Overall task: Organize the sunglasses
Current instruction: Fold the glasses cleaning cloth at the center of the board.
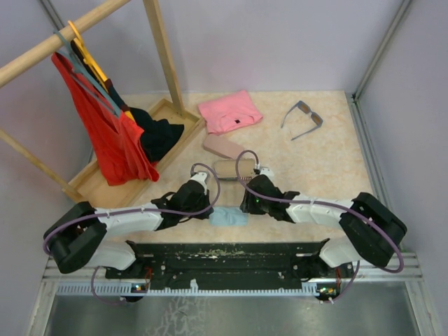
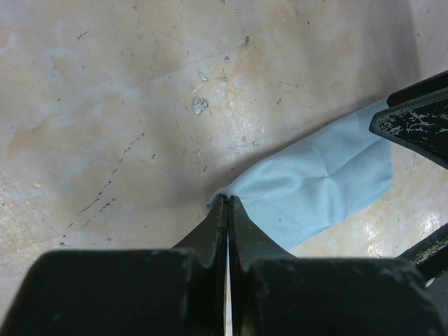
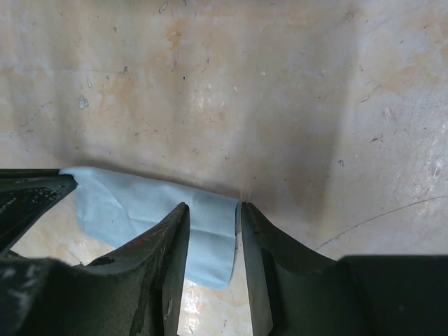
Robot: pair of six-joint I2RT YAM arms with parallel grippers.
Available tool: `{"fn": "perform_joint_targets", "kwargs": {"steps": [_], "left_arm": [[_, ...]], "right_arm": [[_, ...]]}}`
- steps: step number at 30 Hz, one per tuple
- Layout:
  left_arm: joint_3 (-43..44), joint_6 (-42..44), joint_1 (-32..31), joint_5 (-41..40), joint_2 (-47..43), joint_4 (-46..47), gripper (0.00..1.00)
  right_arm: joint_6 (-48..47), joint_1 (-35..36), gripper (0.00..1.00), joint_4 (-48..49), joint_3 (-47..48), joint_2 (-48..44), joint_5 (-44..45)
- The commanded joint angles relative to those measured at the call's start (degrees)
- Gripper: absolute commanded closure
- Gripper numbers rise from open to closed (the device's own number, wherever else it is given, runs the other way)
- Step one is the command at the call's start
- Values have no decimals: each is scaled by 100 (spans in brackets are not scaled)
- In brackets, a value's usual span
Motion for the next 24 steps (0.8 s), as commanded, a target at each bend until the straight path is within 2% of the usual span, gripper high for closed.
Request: {"fn": "perform_joint_targets", "kwargs": {"steps": [1, 9, 24], "left_arm": [[35, 75, 33, 69, -6, 86, 100], [31, 83, 29, 86, -6, 83, 100], [41, 87, 33, 104, -6, 67, 100]], "right_arm": [[221, -255, 63, -95, -370, -147, -214], [525, -680, 62, 679, -881, -10, -1022], [937, -833, 62, 1253, -1254, 115, -1576]]}}
